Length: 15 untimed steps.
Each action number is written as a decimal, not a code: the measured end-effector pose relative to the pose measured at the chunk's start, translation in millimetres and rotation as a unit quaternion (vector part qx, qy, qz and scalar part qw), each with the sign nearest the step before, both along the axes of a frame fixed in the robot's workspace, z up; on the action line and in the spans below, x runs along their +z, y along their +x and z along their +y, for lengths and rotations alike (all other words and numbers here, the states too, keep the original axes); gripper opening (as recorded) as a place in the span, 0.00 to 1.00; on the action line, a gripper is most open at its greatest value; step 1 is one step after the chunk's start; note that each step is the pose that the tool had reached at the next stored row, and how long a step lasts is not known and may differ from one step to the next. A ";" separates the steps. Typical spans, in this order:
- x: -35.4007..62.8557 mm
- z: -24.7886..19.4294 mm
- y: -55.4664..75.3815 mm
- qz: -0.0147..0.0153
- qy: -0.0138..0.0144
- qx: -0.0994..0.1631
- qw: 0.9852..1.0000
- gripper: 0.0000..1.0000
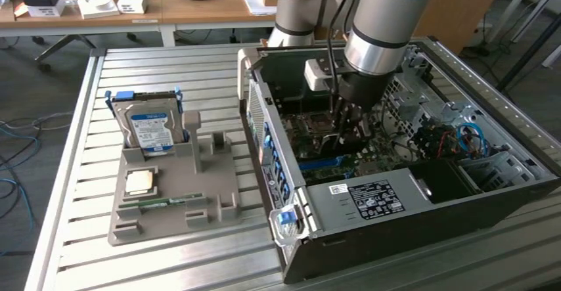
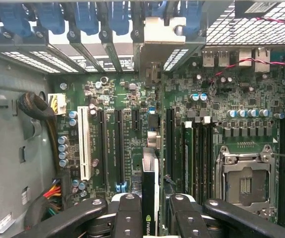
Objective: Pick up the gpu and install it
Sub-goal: 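Insert the gpu into the slot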
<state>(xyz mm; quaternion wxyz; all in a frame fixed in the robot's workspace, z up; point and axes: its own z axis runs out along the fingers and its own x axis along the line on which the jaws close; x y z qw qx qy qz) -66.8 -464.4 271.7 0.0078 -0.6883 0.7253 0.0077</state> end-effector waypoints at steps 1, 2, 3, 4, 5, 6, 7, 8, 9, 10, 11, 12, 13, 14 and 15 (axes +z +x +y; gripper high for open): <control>0.0 0.0 0.0 0.000 0.000 0.000 1.000 0.26; 0.0 0.0 0.0 0.000 0.000 0.000 1.000 0.26; 0.0 0.0 0.0 0.000 0.000 0.000 1.000 0.26; -0.1 0.0 0.0 0.000 0.000 0.000 1.000 0.26; -0.1 0.0 0.0 0.000 0.000 0.000 1.000 0.26; -0.1 0.0 -0.1 0.000 0.000 0.000 1.000 0.26; -0.3 0.1 -0.8 0.000 0.000 0.000 1.000 0.26; -0.4 0.1 -1.5 0.000 0.000 0.000 1.000 0.26; -0.5 0.1 -2.2 0.000 0.000 0.000 1.000 0.26; -0.6 0.1 -3.0 0.000 0.000 0.000 1.000 0.26; -0.6 0.1 -3.6 0.000 0.000 0.000 1.000 0.26; -0.7 0.1 -4.1 0.000 0.000 0.000 1.000 0.26; -0.8 0.1 -4.6 0.000 0.000 0.000 1.000 0.26; -1.0 0.0 -5.2 0.000 0.000 0.000 1.000 0.26; -1.3 0.0 -5.8 0.000 0.000 0.000 1.000 0.26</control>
